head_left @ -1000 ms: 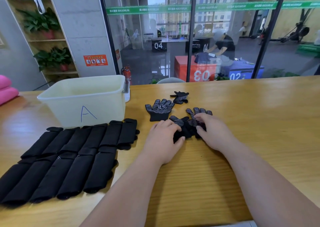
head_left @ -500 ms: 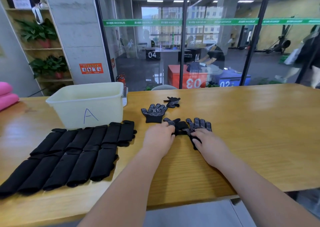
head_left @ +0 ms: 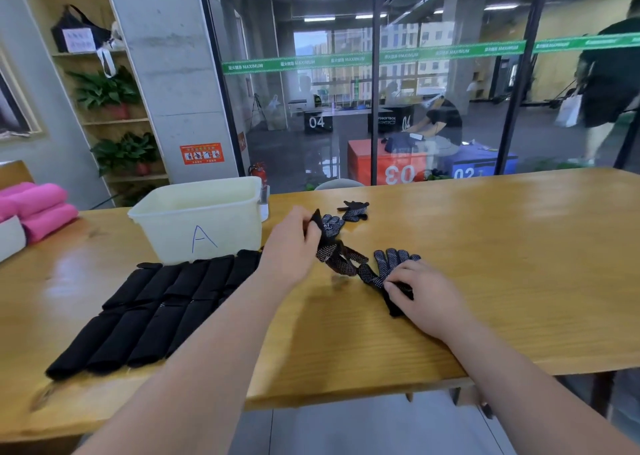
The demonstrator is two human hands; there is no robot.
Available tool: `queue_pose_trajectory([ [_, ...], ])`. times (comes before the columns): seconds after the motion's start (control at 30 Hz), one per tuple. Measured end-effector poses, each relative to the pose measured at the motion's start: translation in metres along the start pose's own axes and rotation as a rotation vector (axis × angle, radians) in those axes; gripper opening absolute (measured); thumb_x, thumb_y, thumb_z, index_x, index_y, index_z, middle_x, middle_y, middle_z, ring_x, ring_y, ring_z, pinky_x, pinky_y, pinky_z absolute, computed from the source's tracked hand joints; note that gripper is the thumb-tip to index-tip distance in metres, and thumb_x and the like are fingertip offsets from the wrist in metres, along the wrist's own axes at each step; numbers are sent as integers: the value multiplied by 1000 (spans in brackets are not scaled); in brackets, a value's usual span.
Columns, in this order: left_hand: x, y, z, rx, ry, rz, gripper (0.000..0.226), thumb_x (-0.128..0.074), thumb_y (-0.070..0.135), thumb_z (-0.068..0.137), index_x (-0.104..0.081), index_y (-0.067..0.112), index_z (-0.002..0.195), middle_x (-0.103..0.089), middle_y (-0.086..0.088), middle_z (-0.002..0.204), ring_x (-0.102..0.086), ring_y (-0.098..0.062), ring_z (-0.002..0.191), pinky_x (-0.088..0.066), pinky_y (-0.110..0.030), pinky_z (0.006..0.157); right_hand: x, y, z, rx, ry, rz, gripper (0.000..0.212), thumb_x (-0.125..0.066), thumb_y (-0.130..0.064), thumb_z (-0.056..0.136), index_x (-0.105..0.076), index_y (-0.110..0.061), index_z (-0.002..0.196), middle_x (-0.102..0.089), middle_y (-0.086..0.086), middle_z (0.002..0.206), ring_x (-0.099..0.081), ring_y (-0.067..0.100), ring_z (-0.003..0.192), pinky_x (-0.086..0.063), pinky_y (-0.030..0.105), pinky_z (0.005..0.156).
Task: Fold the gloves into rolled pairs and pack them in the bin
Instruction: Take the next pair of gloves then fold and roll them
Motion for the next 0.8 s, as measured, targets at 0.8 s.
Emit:
queue_pose_trajectory([
  [0.8,35,16,34,-8,-153,-301,9,-63,24,107,-70,27,112,-80,11,110,-74,-7,101,-63,-37,87,11,-9,-3,65,166,54,25,-66,-34,101,-72,-29,125,-63,-14,130,-55,14,121,-49,32,97],
])
Point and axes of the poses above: each hand's wrist, its own z-axis towards the middle knuckle, its own x-axis out of the back of the hand, y = z × x, the point moved 3 cm from there along z, towards the middle knuckle
